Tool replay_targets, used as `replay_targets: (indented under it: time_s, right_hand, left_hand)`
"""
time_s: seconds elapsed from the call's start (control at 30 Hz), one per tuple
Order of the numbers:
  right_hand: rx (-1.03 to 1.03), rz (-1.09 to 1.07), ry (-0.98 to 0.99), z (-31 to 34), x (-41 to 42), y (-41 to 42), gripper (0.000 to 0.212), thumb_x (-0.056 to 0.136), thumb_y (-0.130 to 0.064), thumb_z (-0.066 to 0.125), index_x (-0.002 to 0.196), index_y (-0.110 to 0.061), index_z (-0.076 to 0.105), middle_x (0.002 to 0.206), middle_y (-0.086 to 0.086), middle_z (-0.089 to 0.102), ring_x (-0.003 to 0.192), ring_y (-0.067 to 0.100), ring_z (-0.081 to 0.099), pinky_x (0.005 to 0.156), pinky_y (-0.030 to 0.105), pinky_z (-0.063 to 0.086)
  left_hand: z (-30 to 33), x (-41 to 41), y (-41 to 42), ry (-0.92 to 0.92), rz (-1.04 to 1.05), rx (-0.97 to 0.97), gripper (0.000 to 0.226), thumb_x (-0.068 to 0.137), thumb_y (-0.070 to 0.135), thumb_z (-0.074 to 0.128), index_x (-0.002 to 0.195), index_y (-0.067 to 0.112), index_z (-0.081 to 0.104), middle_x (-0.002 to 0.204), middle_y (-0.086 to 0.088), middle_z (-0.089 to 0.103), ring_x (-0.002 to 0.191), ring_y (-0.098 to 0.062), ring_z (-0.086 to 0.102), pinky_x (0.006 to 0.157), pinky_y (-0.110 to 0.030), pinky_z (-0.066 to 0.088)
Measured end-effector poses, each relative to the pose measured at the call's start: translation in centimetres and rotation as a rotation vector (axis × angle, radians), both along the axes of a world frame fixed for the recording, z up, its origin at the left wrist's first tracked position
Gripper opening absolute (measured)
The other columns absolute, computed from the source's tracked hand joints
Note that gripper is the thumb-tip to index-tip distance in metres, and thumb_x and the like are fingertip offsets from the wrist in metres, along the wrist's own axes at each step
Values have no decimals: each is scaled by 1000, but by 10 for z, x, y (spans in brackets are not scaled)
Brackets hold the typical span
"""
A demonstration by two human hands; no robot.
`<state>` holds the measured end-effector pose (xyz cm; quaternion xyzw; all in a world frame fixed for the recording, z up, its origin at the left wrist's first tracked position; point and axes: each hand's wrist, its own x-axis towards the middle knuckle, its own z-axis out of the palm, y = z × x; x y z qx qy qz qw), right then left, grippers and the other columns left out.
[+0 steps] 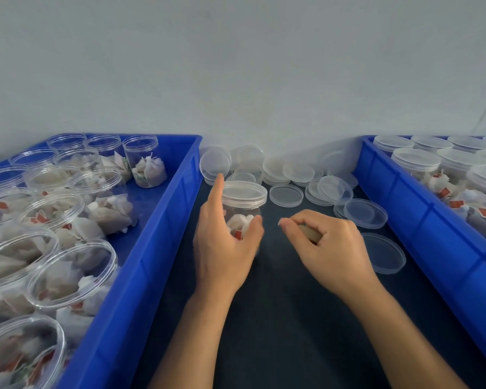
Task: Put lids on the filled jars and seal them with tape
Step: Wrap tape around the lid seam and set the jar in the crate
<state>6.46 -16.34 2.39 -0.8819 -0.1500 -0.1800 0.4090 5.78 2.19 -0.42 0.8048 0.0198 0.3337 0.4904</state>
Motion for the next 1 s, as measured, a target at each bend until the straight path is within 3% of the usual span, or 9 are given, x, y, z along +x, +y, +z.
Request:
replay_targets:
  time_s: [0.1,0.2,0.4,0.53,1.0]
  right_hand:
    - [24,-27,-12,5,-2,-1,27,96,-56,62,83,-35,73,59,-10,62,61,17,59,69,43,55]
    - [32,-22,-12,7,-4,-1,28,95,-57,61,84,-35,74,53,-12,56,55,15,53,64,42,53]
    - [31,5,-21,5,-3,-2,27,96,-57,61,86,-36,75,54,-12,55,55,14,50,61,31,41]
    - [12,8,-35,5,-3,-1,29,97,-57,60,87,-36,76,57,-10,58,57,17,54,59,35,46]
    - [-30,-33,-40,5,-2,-1,33,97,-63,57,87,-37,75,62,-7,64,61,19,59,64,43,54]
  left_hand:
    - [7,-6,-6,28,-24,123,99,81,58,60,165,54,8,112,23,51,104,-2,55,88,-33,53]
    - [9,-9,-9,78,-65,173,98,80,60,54,164,57,4,108,19,51,101,-5,56,87,-39,55]
    - [7,-10,-10,75,-88,210,94,84,62,55,165,54,8,111,18,52,100,-3,57,84,-36,54]
    - [7,-12,-11,75,-105,229,92,86,63,58,164,54,10,119,17,53,109,-2,56,90,-41,56]
    - [9,-13,-12,97,-99,240,91,87,61,59,165,49,14,120,13,54,107,-7,58,90,-46,57]
